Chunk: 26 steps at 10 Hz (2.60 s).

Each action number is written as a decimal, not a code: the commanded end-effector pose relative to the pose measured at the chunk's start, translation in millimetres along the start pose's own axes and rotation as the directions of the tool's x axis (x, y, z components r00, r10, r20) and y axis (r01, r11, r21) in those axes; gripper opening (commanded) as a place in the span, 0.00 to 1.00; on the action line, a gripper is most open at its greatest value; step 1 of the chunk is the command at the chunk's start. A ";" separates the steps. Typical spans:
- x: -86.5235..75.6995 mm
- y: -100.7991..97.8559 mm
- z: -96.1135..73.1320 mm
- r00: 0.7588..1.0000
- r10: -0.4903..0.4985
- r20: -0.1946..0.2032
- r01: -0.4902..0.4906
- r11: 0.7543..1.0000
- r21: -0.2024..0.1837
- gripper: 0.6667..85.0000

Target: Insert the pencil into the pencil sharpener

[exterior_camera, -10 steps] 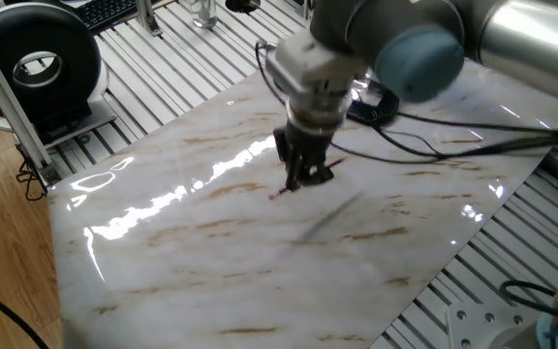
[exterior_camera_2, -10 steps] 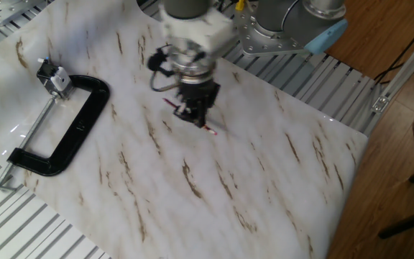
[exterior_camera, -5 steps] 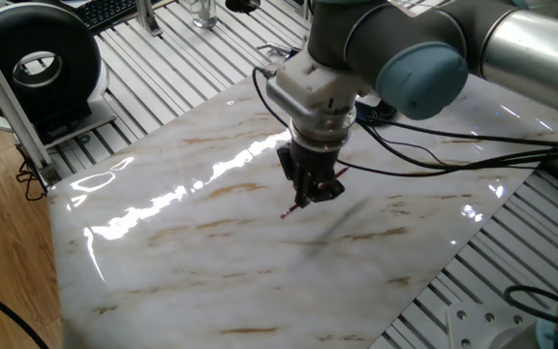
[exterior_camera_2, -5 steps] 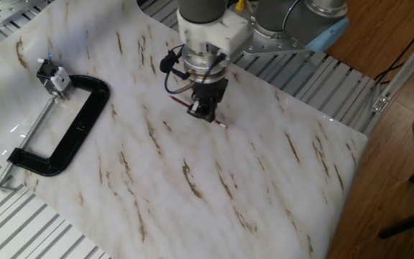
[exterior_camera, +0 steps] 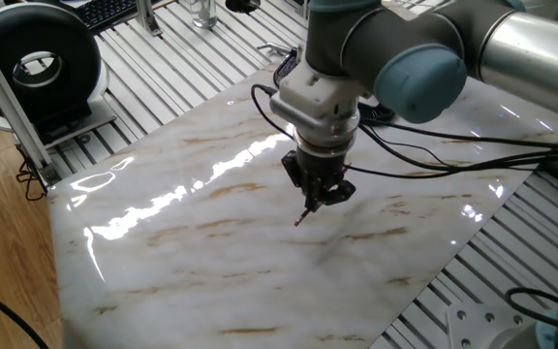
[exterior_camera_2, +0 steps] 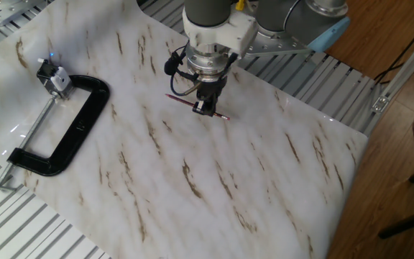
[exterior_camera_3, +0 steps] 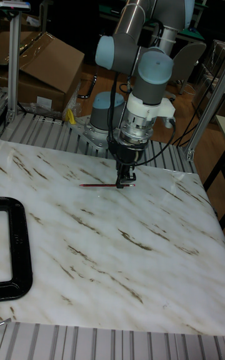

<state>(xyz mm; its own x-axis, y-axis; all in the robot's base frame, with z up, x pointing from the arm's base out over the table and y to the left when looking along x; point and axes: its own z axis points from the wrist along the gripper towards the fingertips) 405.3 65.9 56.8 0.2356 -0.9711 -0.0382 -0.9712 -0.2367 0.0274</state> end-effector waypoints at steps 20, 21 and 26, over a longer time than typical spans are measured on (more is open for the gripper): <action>154.3 -60.6 -28.7 0.972 -0.230 -0.043 0.232 0.972 0.030 0.00; 154.7 -62.2 -28.8 0.973 -0.226 -0.045 0.227 0.973 0.036 0.00; 152.9 -81.3 -30.3 0.992 -0.115 -0.043 0.120 0.986 0.115 0.00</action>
<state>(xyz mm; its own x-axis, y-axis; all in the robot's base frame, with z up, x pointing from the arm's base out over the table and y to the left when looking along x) 509.7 -63.1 76.9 0.3838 -0.9234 0.0046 -0.9222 -0.3835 -0.0504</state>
